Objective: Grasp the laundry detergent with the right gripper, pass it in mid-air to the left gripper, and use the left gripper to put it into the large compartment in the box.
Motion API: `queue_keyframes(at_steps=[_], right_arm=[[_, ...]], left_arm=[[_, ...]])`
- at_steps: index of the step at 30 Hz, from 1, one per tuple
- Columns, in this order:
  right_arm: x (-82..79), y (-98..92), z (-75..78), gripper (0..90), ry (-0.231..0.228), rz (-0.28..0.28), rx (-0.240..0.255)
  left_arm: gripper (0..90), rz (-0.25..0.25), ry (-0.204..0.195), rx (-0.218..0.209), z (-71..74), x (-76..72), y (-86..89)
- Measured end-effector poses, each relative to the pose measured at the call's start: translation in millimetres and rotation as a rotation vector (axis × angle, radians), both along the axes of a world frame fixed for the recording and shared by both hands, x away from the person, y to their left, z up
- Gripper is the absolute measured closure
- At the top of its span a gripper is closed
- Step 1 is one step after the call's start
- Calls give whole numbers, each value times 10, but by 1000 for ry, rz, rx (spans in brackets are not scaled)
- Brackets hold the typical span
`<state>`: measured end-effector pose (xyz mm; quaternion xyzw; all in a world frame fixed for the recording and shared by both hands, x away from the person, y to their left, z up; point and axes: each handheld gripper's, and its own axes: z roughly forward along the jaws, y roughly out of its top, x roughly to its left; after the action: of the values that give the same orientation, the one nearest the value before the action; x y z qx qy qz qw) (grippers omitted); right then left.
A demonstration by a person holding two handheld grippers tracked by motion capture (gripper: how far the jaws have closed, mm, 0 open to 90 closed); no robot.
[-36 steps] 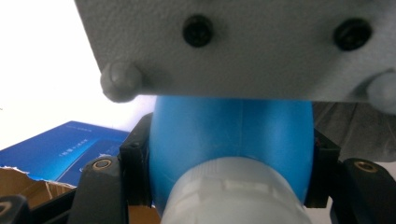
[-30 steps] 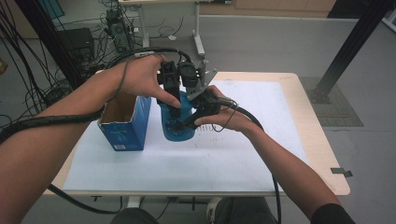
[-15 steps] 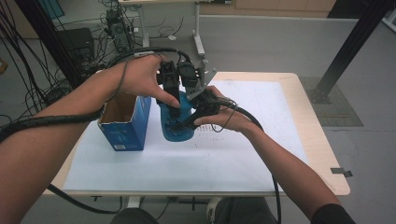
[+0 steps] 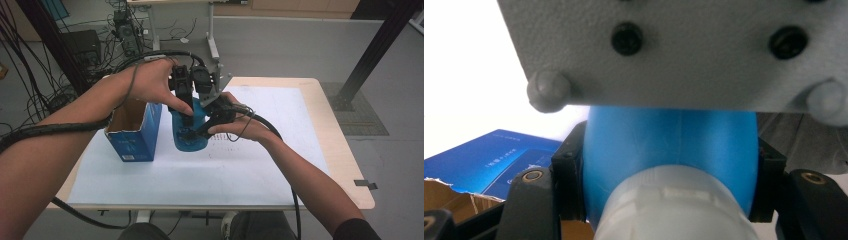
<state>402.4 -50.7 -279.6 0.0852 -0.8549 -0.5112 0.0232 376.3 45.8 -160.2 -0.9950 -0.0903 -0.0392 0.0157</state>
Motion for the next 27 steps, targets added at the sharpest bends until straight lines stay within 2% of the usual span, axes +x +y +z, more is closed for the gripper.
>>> queue_keyframes(at_steps=[7, 9, 10, 12, 18, 20, 27], right_arm=[[-15, 2, 6, 425, 17, 3, 3], [-7, 1, 5, 425, 7, 1, 3], [-15, 0, 6, 425, 18, 3, 4], [-7, -2, 5, 424, 7, 2, 4], [-16, -6, 5, 423, 18, 3, 2], [-2, -5, 1, 423, 3, 5, 3], [-4, -3, -2, 421, 6, 5, 4]], left_arm=[[377, 0, -3, 0, 7, -9, 4], [377, 0, -2, 2, 8, -8, 3], [377, -1, -3, 1, 7, -10, 1], [377, 0, -4, 1, 10, -11, -4], [377, 0, -4, 0, 4, -14, -6], [377, -2, -5, 3, 4, -13, -7], [377, 2, -3, 4, 1, -15, -5]])
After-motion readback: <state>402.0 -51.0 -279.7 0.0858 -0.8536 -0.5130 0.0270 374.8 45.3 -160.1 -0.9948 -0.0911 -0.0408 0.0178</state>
